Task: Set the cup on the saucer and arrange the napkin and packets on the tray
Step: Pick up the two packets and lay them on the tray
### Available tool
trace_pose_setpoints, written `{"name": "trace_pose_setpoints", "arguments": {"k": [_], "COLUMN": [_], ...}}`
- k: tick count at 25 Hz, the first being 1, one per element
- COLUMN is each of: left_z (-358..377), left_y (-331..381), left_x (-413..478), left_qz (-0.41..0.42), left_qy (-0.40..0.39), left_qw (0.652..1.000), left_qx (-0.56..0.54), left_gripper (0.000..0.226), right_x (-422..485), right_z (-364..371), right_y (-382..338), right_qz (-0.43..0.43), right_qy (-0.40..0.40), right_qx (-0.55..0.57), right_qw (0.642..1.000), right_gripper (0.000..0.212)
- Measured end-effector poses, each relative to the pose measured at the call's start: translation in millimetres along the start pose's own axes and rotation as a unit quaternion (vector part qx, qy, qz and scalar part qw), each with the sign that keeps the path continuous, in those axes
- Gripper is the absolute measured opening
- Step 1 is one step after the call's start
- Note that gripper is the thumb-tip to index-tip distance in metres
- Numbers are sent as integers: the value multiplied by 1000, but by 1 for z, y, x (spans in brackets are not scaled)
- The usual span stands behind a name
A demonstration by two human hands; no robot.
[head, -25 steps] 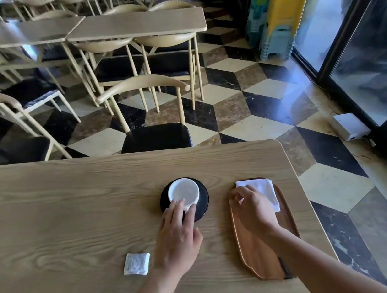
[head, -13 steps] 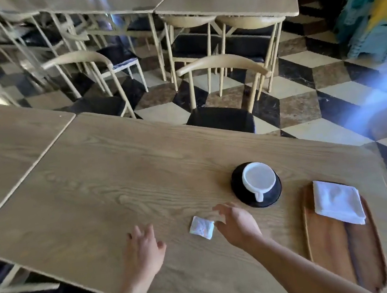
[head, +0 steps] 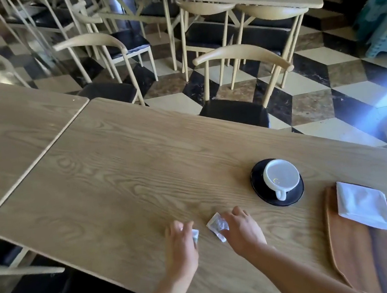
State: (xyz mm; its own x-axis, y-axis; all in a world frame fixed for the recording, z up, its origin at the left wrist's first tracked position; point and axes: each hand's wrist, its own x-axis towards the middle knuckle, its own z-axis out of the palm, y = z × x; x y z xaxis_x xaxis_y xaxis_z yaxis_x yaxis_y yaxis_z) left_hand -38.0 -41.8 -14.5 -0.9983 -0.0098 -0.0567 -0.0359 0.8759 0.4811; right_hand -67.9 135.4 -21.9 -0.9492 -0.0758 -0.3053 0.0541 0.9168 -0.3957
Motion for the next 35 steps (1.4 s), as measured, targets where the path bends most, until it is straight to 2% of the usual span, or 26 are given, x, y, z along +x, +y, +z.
{"name": "trace_pose_setpoints", "arguments": {"k": [2,5,8,11,13,16,20,23,27,35], "left_z": [12,18,15,12,14,20,22,23,27,20], "left_y": [20,28,9,0,6,20,28,29,34,60], "left_x": [3,0,-4,-8,-10,-10,-5,-1,-2,3], "left_qz": [22,31,48,68,61,42,-34,-48,-31,-43], "left_qy": [-30,-29,-22,-43,-55,-69,-87,-90,-66,-101], "left_qw": [999,997,996,995,996,997,995,994,996,978], "left_qx": [-14,-67,-68,-52,-39,-13,-28,-35,-53,-176], "left_gripper": [36,42,52,56,60,61,73,60,39,43], "right_x": [-5,-12,-15,-14,-13,-15,-19,-23,-26,-37], "right_z": [1,-3,-9,-9,-6,-2,-1,1,0,-16], "right_y": [2,15,22,14,9,10,14,18,21,30], "right_qz": [11,30,1,-77,-112,-113,-110,-86,-60,-26], "right_qy": [9,38,55,-5,-34,-21,-5,1,14,46], "right_qx": [34,71,70,6,-31,-37,-27,-4,25,85], "right_qw": [999,996,996,997,993,993,994,996,998,995], "right_gripper": [16,14,30,52,59,55,36,31,44,30]}}
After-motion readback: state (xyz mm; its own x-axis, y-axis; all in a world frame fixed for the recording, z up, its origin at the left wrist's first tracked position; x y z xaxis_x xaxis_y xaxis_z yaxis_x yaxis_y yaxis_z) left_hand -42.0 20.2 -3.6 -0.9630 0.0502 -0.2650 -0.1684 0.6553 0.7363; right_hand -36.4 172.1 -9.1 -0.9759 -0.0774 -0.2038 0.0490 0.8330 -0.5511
